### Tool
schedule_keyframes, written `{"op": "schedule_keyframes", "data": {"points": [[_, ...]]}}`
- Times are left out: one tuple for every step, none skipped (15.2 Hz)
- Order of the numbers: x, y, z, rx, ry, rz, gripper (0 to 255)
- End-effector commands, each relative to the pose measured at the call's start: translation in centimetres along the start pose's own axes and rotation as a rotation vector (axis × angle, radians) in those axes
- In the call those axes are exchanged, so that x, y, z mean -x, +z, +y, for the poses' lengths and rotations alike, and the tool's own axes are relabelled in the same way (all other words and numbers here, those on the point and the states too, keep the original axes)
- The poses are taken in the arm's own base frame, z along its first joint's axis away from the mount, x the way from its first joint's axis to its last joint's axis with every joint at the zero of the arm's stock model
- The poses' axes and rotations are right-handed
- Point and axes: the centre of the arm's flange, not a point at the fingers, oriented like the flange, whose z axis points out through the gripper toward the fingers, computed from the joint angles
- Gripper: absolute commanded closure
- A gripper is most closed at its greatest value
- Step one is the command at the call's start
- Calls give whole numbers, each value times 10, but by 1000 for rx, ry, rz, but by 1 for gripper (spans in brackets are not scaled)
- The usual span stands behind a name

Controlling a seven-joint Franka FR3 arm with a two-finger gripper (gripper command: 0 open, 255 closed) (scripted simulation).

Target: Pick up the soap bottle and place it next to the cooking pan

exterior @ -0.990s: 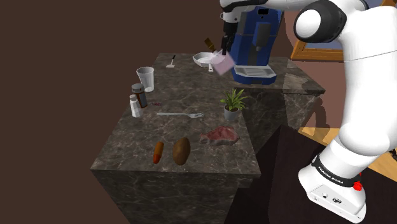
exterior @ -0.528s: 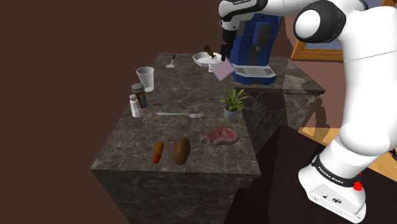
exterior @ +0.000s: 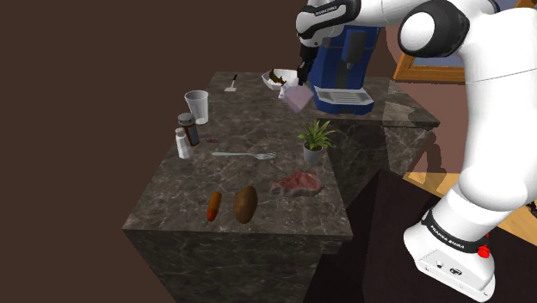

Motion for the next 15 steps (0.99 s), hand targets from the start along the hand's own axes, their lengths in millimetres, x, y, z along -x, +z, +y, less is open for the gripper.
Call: {"op": "schedule_keyframes", "data": {"points": [[7, 25, -9, -64, -4, -87, 255], [7, 25, -9, -64, -4, -87, 255], [7, 25, -9, -64, -4, -87, 255], [7, 25, -9, -64, -4, -87, 255], [7, 25, -9, -64, -4, -87, 255], [7, 25, -9, -64, -4, -87, 255], [7, 25, -9, -64, -4, -87, 255], [7, 21, -11, -64, -4, -87, 0], [3, 21, -15, -64, -4, -88, 0], [8, 25, -20, -64, -4, -88, 0], [7, 25, -21, -64, -4, -88, 0], [9, 24, -21, -64, -4, -88, 0], [7, 25, -9, -64, -4, -87, 0], [6, 12, -8, -64, -4, -87, 0], [5, -1, -8, -64, -4, -87, 0]]}}
